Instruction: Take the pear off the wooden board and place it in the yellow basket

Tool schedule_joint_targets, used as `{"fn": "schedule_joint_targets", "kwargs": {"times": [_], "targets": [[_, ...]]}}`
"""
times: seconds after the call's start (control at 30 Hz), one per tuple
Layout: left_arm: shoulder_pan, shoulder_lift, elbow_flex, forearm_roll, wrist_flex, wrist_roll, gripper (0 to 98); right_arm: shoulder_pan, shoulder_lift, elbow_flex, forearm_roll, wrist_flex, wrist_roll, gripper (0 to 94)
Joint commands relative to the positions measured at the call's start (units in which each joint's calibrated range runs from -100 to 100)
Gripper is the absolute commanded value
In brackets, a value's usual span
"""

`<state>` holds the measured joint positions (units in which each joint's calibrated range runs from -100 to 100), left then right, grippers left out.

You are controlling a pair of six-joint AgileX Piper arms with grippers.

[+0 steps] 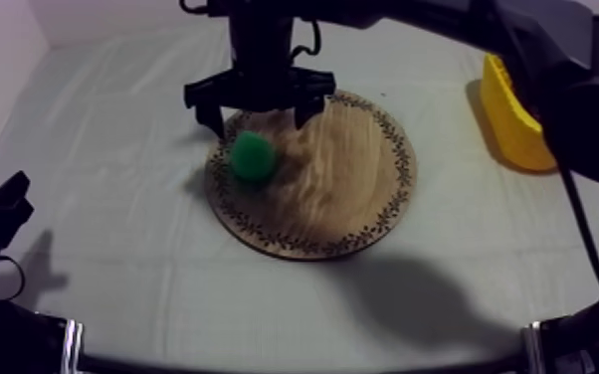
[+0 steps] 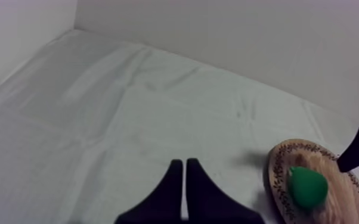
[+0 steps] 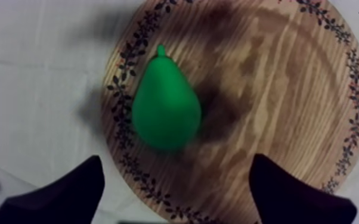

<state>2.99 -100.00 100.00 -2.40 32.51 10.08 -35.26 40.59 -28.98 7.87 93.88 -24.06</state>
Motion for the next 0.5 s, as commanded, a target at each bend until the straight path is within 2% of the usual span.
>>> {"fn": "schedule_joint_targets", "kwargs": {"times": [0.0,0.47], "targets": [[0.01,0.0,0.0,-0.02,-0.01,0.01,0.1,0.04,1.89,-0.54,-0.25,-0.54,0.24,91.8],[0.01,0.0,0.0,-0.02,-0.01,0.01,0.1,0.12,12.29,-6.82,-1.0,-4.02,2.16,88.7]]}}
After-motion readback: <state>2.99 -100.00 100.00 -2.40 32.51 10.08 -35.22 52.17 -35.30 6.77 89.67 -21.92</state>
